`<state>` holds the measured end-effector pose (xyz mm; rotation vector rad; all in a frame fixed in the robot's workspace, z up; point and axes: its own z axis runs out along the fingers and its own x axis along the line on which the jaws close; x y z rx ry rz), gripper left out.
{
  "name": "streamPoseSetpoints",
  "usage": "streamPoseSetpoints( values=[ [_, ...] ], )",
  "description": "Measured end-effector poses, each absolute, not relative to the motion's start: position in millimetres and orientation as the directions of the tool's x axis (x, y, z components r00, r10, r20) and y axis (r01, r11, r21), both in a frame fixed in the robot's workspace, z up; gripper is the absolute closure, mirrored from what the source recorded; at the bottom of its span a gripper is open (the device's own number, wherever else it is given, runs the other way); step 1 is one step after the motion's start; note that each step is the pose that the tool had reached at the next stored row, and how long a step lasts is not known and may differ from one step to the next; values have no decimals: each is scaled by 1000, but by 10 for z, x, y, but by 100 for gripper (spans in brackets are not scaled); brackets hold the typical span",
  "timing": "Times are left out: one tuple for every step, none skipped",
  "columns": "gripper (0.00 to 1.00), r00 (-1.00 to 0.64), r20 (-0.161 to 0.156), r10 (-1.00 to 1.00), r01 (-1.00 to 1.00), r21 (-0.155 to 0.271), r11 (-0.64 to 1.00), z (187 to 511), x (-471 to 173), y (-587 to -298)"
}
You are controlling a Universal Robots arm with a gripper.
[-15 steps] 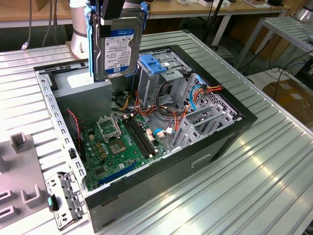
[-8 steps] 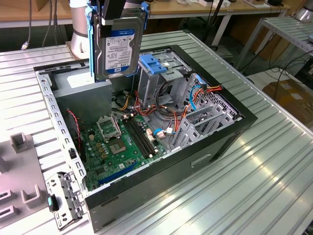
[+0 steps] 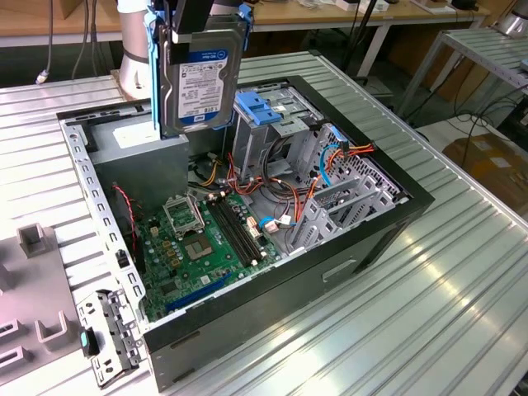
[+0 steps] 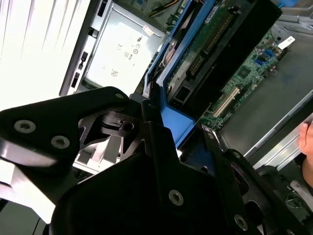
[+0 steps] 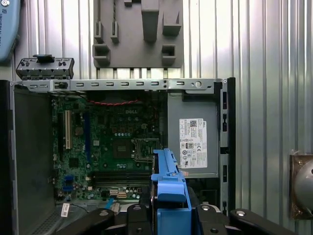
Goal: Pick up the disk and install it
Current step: 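Insert the disk into the insertion slot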
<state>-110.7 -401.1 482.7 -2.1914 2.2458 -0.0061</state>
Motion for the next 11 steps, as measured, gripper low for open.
streamPoseSetpoints(
  values=[
    [63,-25,0,-1000,-1000,-5,25,4826,-1107,-4021],
    [63,-25,0,-1000,-1000,-5,25,4826,-1107,-4034],
    [63,-25,0,-1000,-1000,-5,25,4827,-1107,-4044],
    [63,-25,0,-1000,-1000,-5,25,4827,-1107,-4052],
    [63,-25,0,-1000,-1000,-5,25,4827,-1107,-4068],
    [63,-25,0,-1000,-1000,-5,25,4826,-1107,-4080],
    [63,-25,0,-1000,-1000,-5,25,4826,-1107,-4095],
    [63,-25,0,-1000,-1000,-5,25,4826,-1108,-4099],
    [63,-25,0,-1000,-1000,-5,25,4826,-1108,-4099],
    [63,-25,0,-1000,-1000,-5,25,4826,-1107,-4102],
    [63,-25,0,-1000,-1000,-5,25,4826,-1107,-4104]
  ],
)
